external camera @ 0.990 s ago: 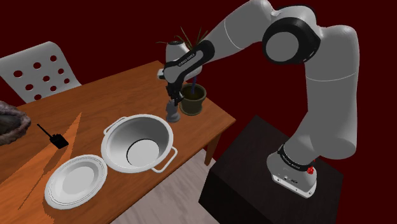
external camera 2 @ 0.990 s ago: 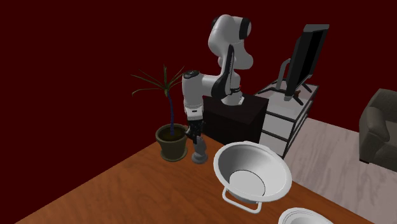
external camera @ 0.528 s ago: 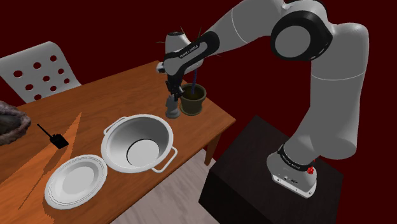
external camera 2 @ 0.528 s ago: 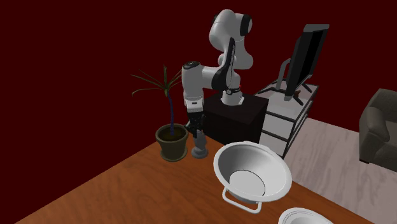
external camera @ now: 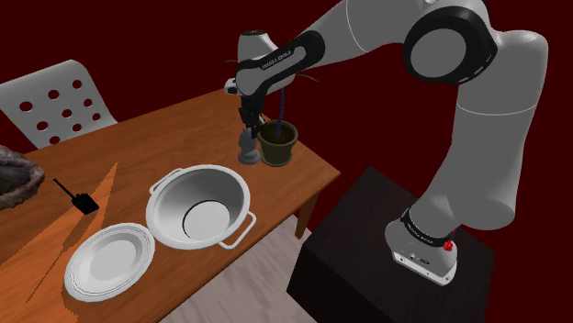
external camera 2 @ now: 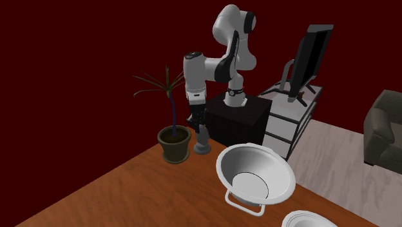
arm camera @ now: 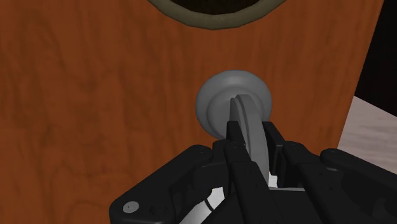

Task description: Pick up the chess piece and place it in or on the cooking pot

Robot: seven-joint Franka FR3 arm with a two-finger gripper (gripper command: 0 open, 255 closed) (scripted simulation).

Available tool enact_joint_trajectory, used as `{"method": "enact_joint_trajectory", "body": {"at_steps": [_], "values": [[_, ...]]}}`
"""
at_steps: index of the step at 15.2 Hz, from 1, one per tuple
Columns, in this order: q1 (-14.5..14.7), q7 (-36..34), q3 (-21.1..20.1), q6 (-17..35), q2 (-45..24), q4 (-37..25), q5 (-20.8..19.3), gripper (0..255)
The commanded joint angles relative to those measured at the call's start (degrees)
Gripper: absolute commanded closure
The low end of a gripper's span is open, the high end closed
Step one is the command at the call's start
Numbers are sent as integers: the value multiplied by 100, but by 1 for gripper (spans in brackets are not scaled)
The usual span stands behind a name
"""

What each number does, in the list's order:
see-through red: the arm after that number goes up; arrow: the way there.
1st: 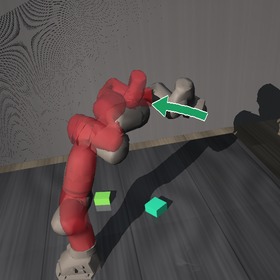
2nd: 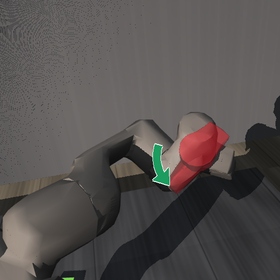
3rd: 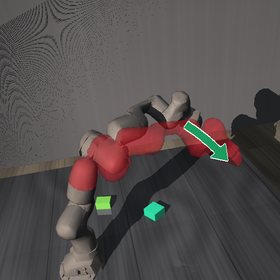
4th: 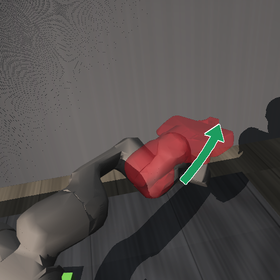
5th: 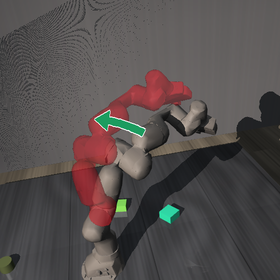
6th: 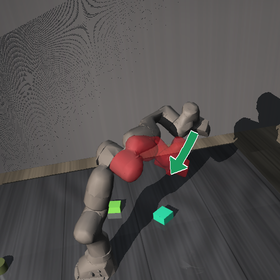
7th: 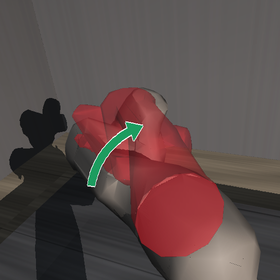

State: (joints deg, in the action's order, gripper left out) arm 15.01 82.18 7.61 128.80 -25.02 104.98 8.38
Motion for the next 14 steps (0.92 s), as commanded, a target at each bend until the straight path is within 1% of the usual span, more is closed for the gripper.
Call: {"method": "enact_joint_trajectory", "body": {"at_steps": [1,11,14], "values": [[12,-29,11,-141,105,-38,-26,255],[34,-118,53,-770,481,-297,-124,255],[285,-499,-54,-829,508,-356,-170,255]]}}
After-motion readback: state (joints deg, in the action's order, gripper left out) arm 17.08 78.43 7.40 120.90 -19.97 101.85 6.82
